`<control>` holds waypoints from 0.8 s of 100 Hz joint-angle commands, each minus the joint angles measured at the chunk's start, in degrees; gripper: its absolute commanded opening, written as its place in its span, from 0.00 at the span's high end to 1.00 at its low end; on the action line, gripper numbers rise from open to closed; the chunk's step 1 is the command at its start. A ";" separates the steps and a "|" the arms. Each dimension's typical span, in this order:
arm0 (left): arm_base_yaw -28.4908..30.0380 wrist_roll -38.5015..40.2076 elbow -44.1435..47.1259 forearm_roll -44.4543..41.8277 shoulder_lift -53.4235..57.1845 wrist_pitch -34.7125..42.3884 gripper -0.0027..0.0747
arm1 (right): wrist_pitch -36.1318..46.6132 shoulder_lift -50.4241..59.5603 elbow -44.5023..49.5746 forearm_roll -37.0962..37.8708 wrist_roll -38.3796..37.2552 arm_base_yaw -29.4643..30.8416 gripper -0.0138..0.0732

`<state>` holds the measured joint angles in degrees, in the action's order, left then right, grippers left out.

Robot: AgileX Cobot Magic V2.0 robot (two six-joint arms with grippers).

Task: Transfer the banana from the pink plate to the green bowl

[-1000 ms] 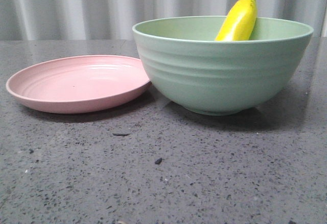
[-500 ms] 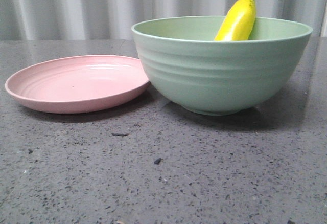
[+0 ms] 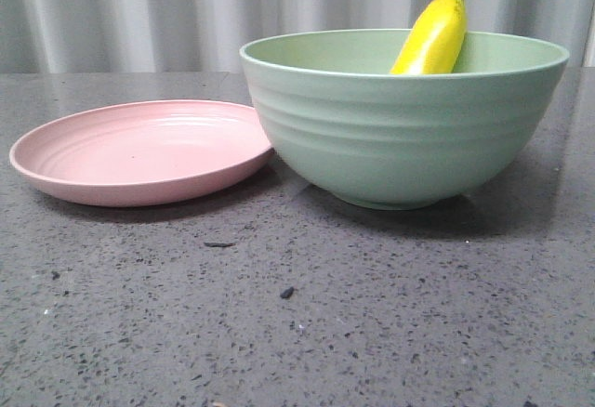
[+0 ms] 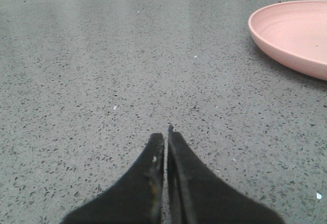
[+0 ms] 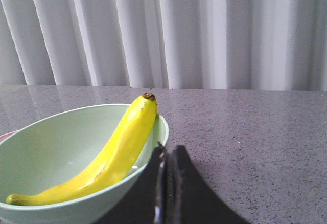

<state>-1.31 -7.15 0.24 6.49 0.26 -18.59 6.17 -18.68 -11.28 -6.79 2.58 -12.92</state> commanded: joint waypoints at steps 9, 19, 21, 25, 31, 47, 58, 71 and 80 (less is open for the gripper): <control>0.14 0.38 0.49 0.60 1.65 3.77 0.99 | 4.95 -0.25 -1.61 0.63 0.42 0.12 0.91; 0.14 0.38 0.49 0.60 1.65 3.77 0.99 | 4.95 -0.25 -1.61 0.63 0.42 0.12 0.91; 0.14 0.38 0.49 0.60 1.65 3.77 0.99 | 4.95 -0.25 -1.61 0.63 0.42 0.12 0.91; 0.14 0.38 0.49 0.60 1.65 3.77 0.99 | 4.95 -0.25 -1.61 0.63 0.42 0.12 0.91; 0.14 0.38 0.49 0.60 1.65 3.77 0.99 | 5.10 -0.25 -1.50 0.63 0.42 0.12 0.91; 0.14 0.38 0.49 0.60 1.65 3.77 0.99 | 6.83 0.51 1.03 0.63 0.42 0.12 0.91; 0.14 0.38 0.49 0.60 1.65 3.77 0.99 | 10.26 0.79 4.70 0.85 0.42 0.50 0.91; 0.14 0.38 0.49 0.60 1.65 3.77 0.99 | 11.75 2.83 8.75 1.71 0.17 4.39 0.91; 0.14 0.38 0.49 0.60 1.65 3.77 0.99 | 11.75 5.69 11.57 4.86 -3.62 7.76 0.91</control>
<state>-1.31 -7.15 0.24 6.49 0.26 -18.59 12.35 -14.69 -0.09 -4.91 1.75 -7.78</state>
